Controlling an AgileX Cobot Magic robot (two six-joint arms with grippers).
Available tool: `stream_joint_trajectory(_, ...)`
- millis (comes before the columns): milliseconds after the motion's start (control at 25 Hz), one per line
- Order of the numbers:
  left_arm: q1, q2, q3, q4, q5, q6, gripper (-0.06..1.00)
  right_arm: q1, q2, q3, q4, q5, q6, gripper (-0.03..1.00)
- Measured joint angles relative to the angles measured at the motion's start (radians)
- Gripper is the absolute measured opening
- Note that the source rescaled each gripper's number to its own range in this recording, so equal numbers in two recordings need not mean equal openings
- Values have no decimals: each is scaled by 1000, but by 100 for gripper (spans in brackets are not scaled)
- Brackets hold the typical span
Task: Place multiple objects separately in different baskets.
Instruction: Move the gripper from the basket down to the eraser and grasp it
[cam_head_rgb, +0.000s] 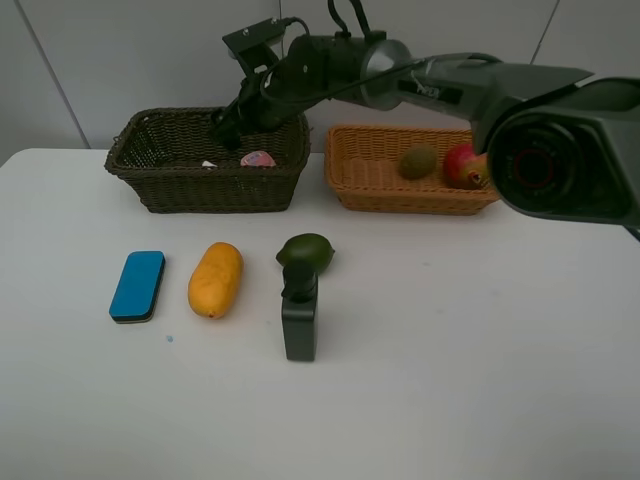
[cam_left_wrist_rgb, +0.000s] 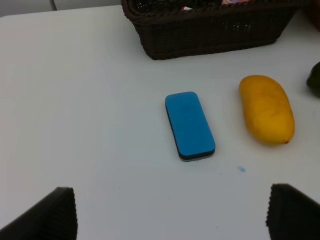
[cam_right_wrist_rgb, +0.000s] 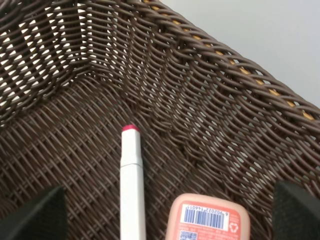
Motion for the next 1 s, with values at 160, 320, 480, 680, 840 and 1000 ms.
stream_joint_trajectory(160,0,0,0,0,0,0,100,0,-4,0,24,3,1,100)
stream_joint_trajectory(320,0,0,0,0,0,0,100,0,-40,0,29,34,1,100)
stream_joint_trajectory(480,0,0,0,0,0,0,100,0,-100,0,6,116,3,100)
stream_joint_trajectory(680,0,0,0,0,0,0,100,0,-169,0,-102,252,131,100)
stream_joint_trajectory(840,0,0,0,0,0,0,100,0,-232,0,-234,380,317,100)
stream_joint_trajectory(1000,0,0,0,0,0,0,100,3,-290,0,-335,515,415,100)
